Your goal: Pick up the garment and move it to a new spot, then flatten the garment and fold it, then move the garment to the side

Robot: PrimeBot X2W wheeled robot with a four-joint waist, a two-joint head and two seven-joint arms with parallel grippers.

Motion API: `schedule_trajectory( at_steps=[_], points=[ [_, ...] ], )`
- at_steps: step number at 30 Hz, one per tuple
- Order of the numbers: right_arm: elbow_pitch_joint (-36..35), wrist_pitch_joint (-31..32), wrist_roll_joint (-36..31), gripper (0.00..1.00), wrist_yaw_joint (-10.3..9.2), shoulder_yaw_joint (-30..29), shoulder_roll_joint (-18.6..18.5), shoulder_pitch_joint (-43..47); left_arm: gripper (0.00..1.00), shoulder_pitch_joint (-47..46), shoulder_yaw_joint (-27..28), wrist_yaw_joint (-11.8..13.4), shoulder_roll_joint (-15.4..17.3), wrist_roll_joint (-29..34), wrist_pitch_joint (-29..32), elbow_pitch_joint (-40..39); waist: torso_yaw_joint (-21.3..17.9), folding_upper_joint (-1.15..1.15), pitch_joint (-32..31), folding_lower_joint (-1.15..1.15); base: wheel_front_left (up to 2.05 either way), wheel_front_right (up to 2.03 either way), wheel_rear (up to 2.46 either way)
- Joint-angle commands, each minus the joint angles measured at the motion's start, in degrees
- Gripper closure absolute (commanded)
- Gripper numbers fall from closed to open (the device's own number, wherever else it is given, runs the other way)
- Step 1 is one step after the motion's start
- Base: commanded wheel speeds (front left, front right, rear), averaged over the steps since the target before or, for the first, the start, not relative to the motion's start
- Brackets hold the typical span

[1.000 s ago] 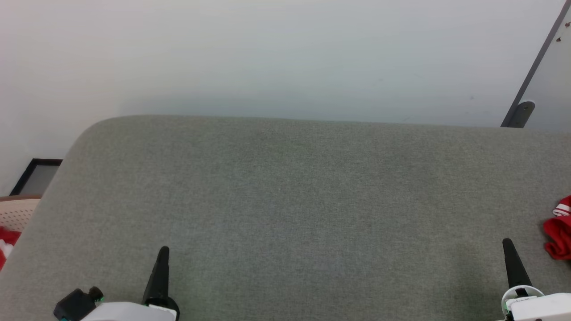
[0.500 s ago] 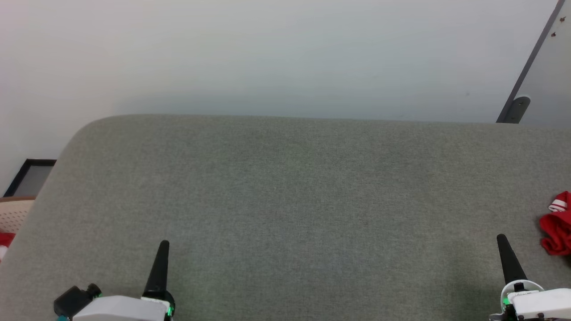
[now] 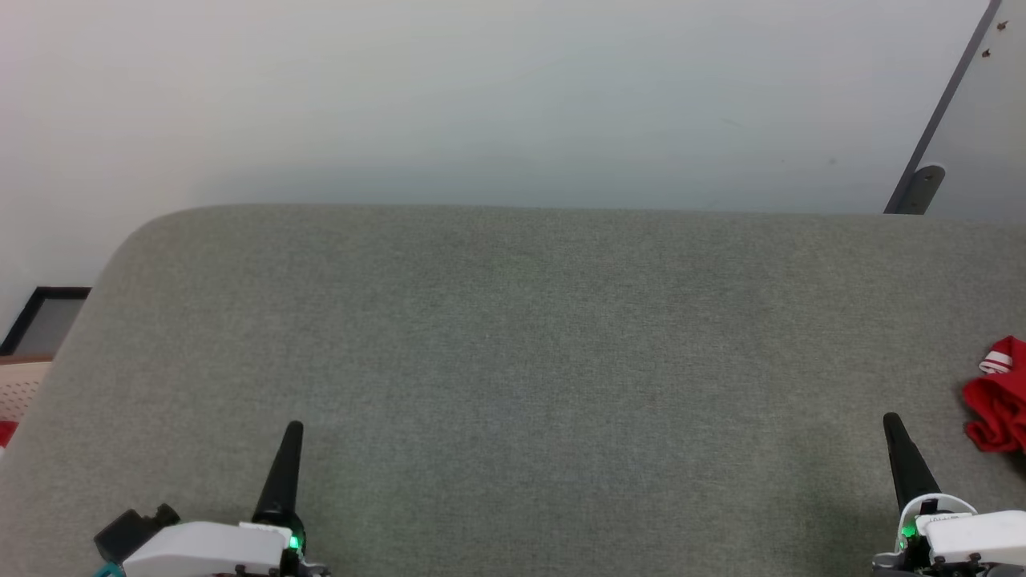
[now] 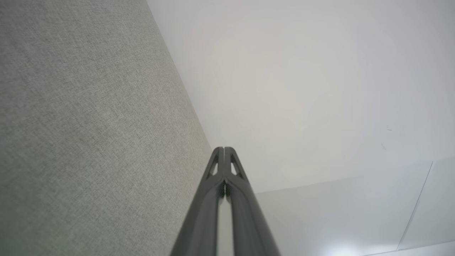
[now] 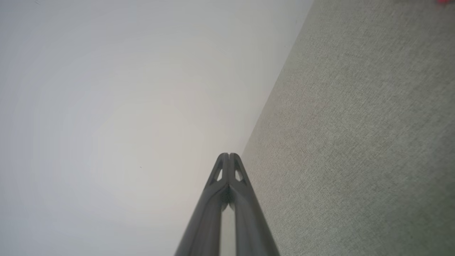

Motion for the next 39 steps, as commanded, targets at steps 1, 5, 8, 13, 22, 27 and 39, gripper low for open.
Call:
schedule_trajectory(
  at_steps=[1,5,8,13,22,27,39],
  points=[
    [-0.13,0.31,0.99,1.00,-0.05,-0.19,0.08,-1.29,1.00,-1.03,0.22,-0.12,0.05,-1.11,0.21,-0.04,-0.07,0.00,0.05,0.00,0.00,0.00,0.00],
    [0.02,0.81,2.80,1.00,-0.06,-0.21,0.30,-1.49,1.00,-1.32,0.44,-0.13,-0.04,-2.90,0.76,0.11,-0.29,0.00,0.18,0.00,0.00,0.00,0.00],
    [0.12,1.23,3.78,1.00,-0.06,-0.23,0.45,-1.75,1.00,-1.64,0.60,-0.13,-0.11,-4.22,1.17,0.24,-0.45,0.00,0.27,0.00,0.00,0.00,0.00],
    [0.28,1.85,5.84,1.00,-0.05,-0.24,0.69,-2.03,1.00,-2.00,0.87,-0.14,-0.23,-6.25,1.78,0.43,-0.72,0.00,0.43,0.00,0.00,0.00,0.00],
    [0.64,2.82,9.10,1.00,-0.06,-0.29,1.07,-2.54,1.00,-2.69,1.32,-0.15,-0.43,-9.80,2.84,0.80,-1.20,0.00,0.72,0.00,0.00,0.00,0.00],
    [0.76,3.33,10.71,1.00,-0.06,-0.31,1.28,-2.87,1.00,-3.05,1.54,-0.16,-0.54,-11.59,3.43,1.02,-1.47,0.00,0.89,0.00,0.00,0.00,0.00],
    [1.15,4.48,14.66,1.00,-0.07,-0.35,1.86,-3.71,1.00,-3.76,2.08,-0.18,-0.78,-15.82,4.74,1.49,-2.11,0.00,1.27,-0.01,0.00,0.00,0.00]
  ],
)
